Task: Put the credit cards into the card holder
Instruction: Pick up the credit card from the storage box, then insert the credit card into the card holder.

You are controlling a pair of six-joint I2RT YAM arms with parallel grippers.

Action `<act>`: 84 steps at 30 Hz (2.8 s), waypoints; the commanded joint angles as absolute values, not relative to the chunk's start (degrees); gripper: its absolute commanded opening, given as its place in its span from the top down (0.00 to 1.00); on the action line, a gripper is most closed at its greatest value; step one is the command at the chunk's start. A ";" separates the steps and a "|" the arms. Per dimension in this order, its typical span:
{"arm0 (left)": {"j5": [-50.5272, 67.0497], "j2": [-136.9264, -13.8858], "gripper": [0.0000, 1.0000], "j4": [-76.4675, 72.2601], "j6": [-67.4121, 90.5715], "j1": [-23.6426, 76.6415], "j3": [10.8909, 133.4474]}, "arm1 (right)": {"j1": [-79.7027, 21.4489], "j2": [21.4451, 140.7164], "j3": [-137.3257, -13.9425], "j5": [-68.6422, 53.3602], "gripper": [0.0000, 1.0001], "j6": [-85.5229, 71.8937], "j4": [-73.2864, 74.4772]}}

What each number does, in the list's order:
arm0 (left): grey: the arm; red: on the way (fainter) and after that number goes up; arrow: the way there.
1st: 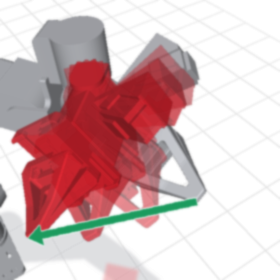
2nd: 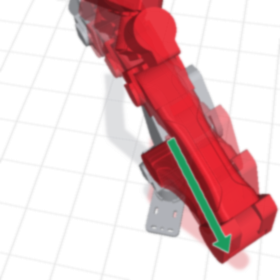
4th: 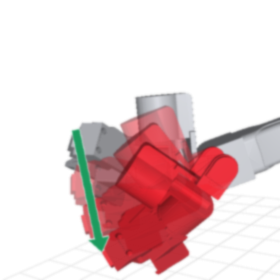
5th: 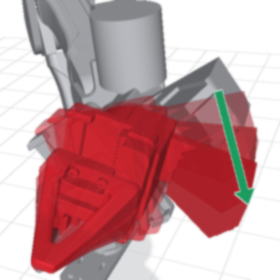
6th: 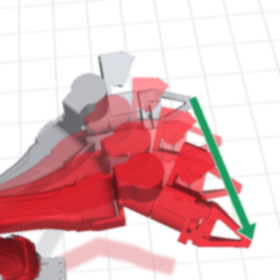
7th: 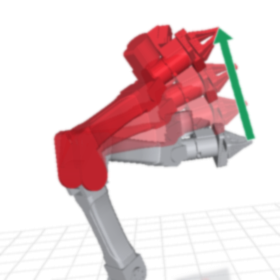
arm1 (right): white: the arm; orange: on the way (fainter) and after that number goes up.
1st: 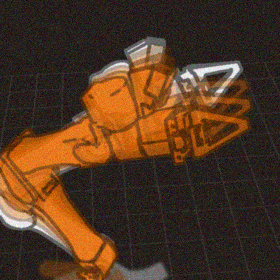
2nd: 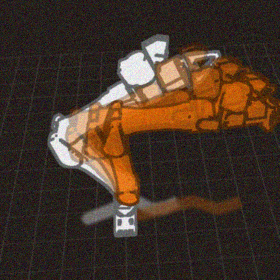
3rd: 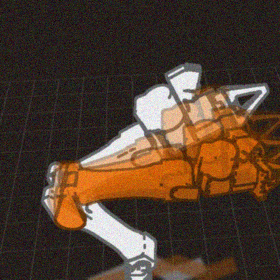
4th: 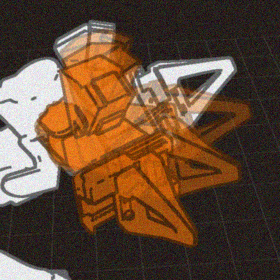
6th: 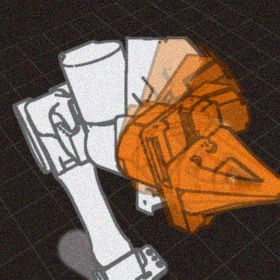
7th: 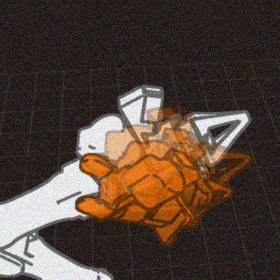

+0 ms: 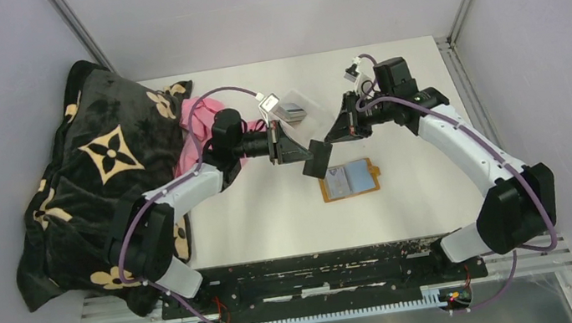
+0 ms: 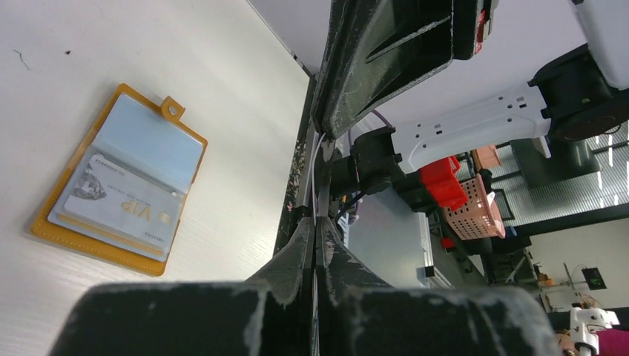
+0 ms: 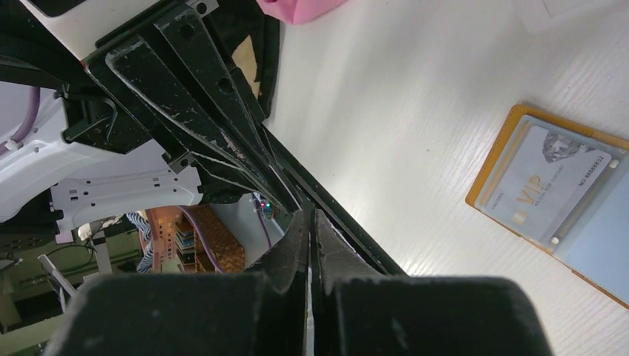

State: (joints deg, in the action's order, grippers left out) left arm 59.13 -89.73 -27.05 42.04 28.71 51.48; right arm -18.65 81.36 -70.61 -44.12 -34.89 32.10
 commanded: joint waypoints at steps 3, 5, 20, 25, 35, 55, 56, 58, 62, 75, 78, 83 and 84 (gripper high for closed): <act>60.99 -91.53 0.97 -37.65 50.38 27.95 49.16 | -17.71 82.62 -70.89 -46.17 0.97 -36.89 27.48; 58.65 -91.51 0.97 -37.97 50.56 27.89 47.72 | -17.34 82.83 -71.60 -43.40 0.79 -35.03 29.89; 25.77 -89.01 0.97 -33.99 51.11 38.64 41.18 | -17.11 74.82 -66.25 -8.44 0.52 -26.41 38.33; 16.41 -92.47 0.97 -34.75 53.11 43.46 41.53 | -17.06 72.78 -60.71 2.16 0.52 -27.35 38.82; 9.92 -101.56 0.97 -41.46 60.16 45.67 42.90 | -17.15 74.25 -56.18 7.74 0.67 -29.97 40.02; 4.11 -108.25 0.97 -43.65 66.10 49.15 46.45 | -17.22 82.76 -53.81 7.54 0.79 -35.60 35.14; 3.54 -108.34 0.97 -43.29 66.09 49.28 46.49 | -17.14 83.04 -53.74 7.67 0.80 -35.79 34.80; 2.31 -108.32 0.97 -42.90 65.93 49.68 46.37 | -17.09 83.65 -53.50 7.51 0.80 -36.26 34.19; 0.82 -108.75 0.97 -42.89 66.18 50.03 46.37 | -17.09 85.05 -53.47 7.38 0.80 -36.62 33.54; 0.00 -109.47 0.97 -43.15 67.10 50.31 45.43 | -17.13 88.59 -53.11 7.26 0.80 -36.76 32.19; 0.09 -109.51 0.97 -42.87 66.98 50.33 45.69 | -17.14 89.10 -53.13 7.20 0.80 -36.79 32.09; -0.20 -108.59 0.97 -42.55 67.27 50.36 44.78 | -17.14 89.66 -53.03 7.21 0.79 -36.75 31.90; -0.27 -108.32 0.97 -42.40 67.31 50.34 44.51 | -17.14 89.73 -53.07 7.21 0.79 -36.82 31.90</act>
State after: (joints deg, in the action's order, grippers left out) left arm 1.45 -109.25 -40.84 65.73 50.02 44.86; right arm -17.34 89.30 -53.08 6.35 -36.18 33.41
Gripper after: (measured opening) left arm 0.043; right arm 0.207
